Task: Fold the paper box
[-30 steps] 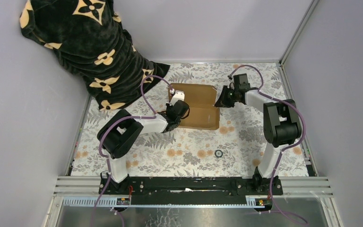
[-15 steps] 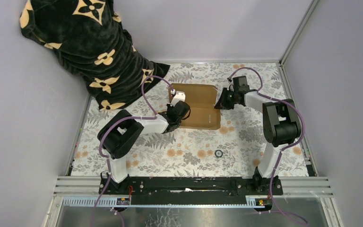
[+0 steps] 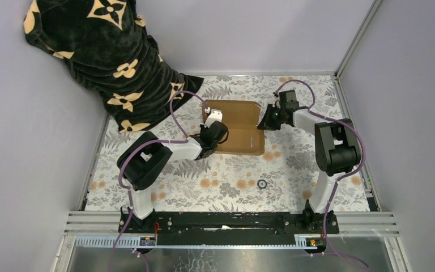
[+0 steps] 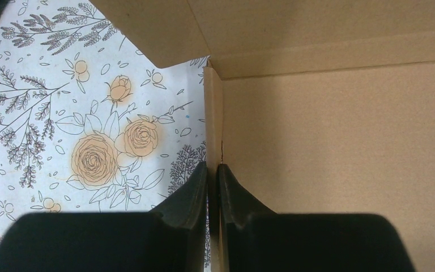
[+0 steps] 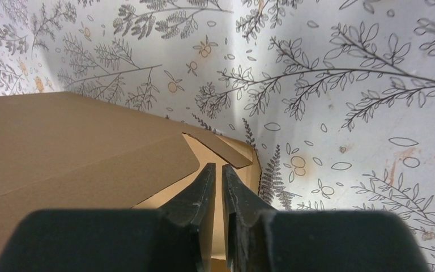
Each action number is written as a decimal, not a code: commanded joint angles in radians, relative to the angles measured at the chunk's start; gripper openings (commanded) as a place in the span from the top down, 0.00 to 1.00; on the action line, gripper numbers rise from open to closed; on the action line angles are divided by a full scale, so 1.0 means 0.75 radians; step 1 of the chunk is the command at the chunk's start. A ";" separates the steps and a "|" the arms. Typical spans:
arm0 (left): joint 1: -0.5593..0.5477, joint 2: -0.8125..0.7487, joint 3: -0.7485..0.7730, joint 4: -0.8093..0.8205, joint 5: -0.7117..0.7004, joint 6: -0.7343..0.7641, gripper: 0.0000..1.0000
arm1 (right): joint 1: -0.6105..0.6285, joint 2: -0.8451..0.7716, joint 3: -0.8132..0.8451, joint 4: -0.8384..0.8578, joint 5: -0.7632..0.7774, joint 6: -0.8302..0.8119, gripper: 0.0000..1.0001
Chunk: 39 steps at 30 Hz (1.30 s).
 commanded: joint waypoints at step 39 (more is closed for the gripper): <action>-0.020 0.056 0.020 -0.094 0.002 -0.010 0.84 | 0.001 0.111 0.134 -0.007 -0.004 -0.044 0.83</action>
